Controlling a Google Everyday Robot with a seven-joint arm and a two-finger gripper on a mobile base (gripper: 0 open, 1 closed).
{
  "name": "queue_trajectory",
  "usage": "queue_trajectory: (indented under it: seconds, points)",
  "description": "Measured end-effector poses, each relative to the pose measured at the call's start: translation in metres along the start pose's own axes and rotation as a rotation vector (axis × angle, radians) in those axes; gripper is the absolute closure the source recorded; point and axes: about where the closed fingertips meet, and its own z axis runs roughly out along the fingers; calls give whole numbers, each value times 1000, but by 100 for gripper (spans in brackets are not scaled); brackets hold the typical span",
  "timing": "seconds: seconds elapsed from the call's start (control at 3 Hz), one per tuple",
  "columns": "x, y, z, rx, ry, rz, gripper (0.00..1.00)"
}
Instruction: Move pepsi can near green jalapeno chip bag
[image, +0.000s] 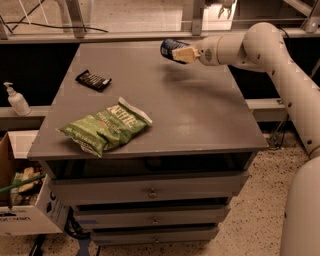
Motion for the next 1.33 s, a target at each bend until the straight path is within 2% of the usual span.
queue_trajectory:
  seconds: [0.33, 0.67, 1.0, 1.33]
  points:
    - [1, 1, 12, -30, -4, 8, 100]
    - [2, 18, 16, -93, 1, -13, 100]
    - [0, 42, 7, -165, 5, -48, 100]
    - [3, 63, -11, -216, 5, -64, 100]
